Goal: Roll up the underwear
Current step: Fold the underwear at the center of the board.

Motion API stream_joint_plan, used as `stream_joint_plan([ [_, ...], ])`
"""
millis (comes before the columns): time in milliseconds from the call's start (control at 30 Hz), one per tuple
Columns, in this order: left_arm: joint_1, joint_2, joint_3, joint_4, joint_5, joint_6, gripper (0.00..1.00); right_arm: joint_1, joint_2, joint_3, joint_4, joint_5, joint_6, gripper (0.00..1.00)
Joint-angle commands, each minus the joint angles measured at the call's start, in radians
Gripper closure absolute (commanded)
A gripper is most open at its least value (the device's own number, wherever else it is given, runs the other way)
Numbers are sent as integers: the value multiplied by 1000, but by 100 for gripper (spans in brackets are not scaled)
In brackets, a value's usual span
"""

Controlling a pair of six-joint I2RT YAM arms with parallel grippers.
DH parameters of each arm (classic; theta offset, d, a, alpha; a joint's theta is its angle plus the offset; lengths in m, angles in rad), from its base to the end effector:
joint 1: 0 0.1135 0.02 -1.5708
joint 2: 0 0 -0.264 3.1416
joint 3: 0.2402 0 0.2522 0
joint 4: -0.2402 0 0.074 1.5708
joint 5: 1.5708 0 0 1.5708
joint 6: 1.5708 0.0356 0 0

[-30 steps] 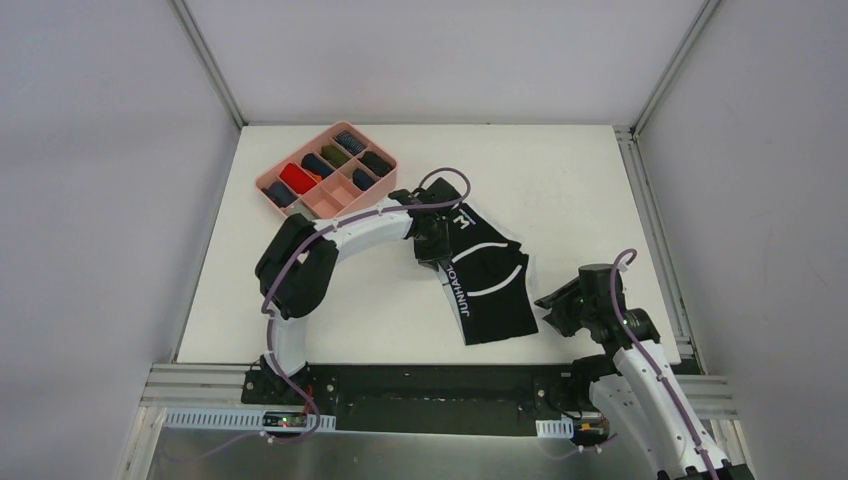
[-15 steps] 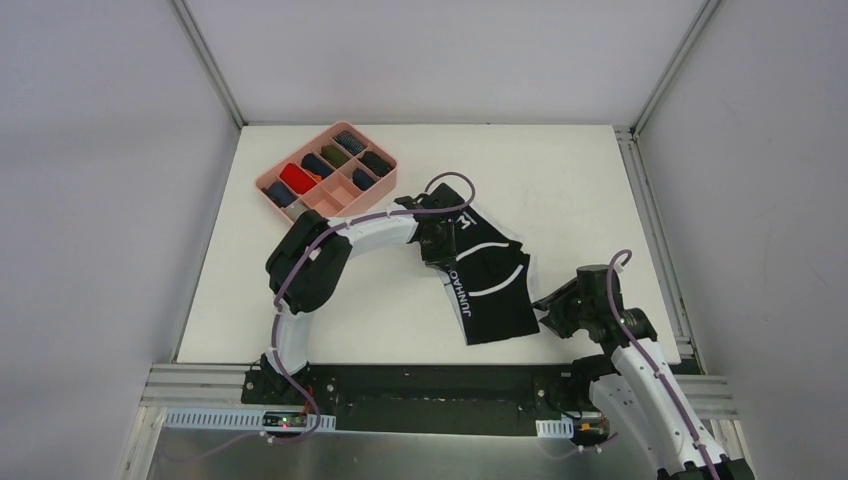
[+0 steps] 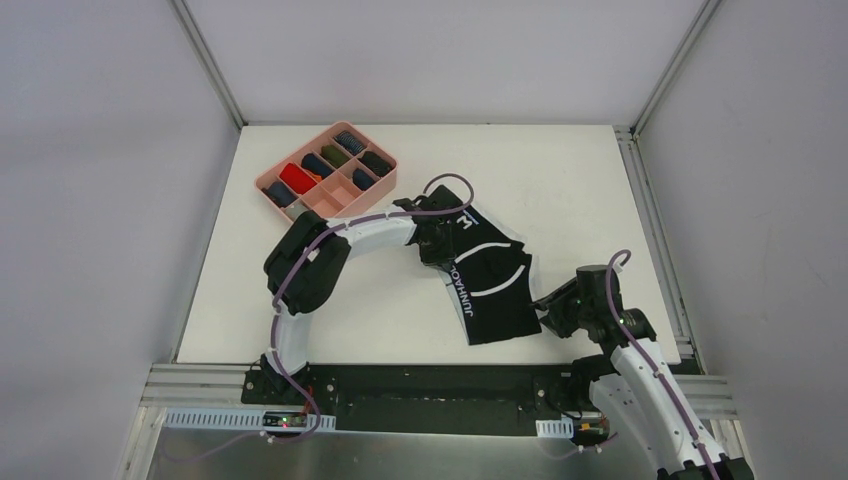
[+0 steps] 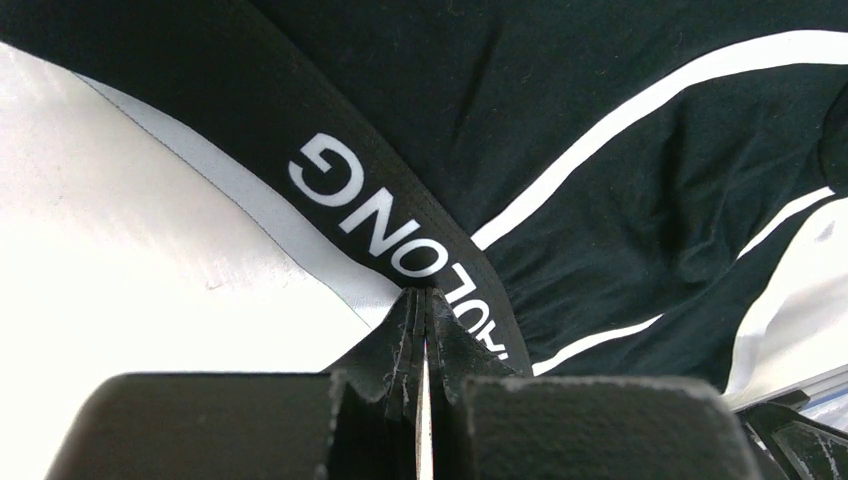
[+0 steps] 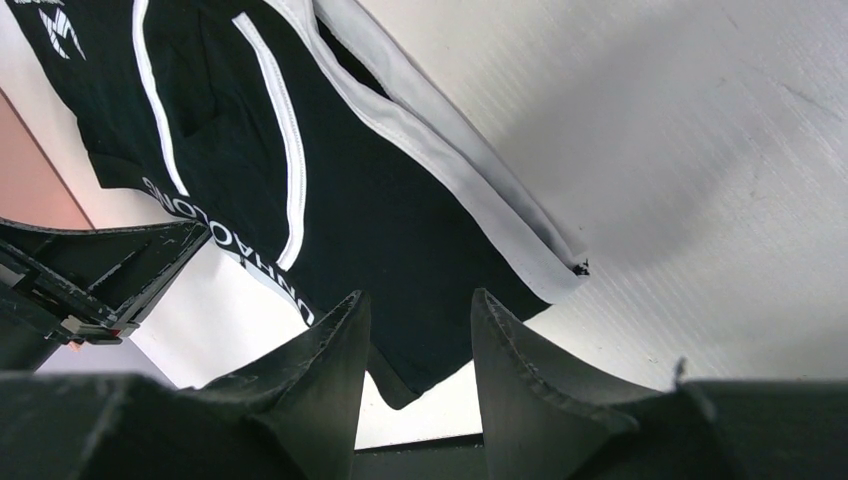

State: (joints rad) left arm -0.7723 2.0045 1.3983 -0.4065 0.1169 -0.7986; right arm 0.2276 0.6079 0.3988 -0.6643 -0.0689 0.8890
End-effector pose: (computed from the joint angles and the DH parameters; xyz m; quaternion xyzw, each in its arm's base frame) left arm 0.3011 -0.2991 0.1700 0.0035 0.9598 -0.2342 0.1547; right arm 0.1219 0.0308 0.1882 0.2939 0.8922 0.2083 0.2725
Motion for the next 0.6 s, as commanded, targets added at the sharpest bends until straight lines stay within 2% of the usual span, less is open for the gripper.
stream_joint_plan([
  [0,-3,-79,-42,-14,-21,-2,100,-4,-7,-6,14,-12,-1,56],
  [100,-4,-82,-51,-12,0,-25,100,-4,-4,-9,19,-15,0,56],
  [133,-4,-77,-47,-12,3,-30,88,-4,-1,-10,22,-16,2,56],
  [200,-5,-62,-38,-11,13,-31,78,-5,2,-11,28,-21,2,56],
  [567,-4,-5,-2,-8,30,-29,74,-5,14,-7,36,-28,-2,56],
])
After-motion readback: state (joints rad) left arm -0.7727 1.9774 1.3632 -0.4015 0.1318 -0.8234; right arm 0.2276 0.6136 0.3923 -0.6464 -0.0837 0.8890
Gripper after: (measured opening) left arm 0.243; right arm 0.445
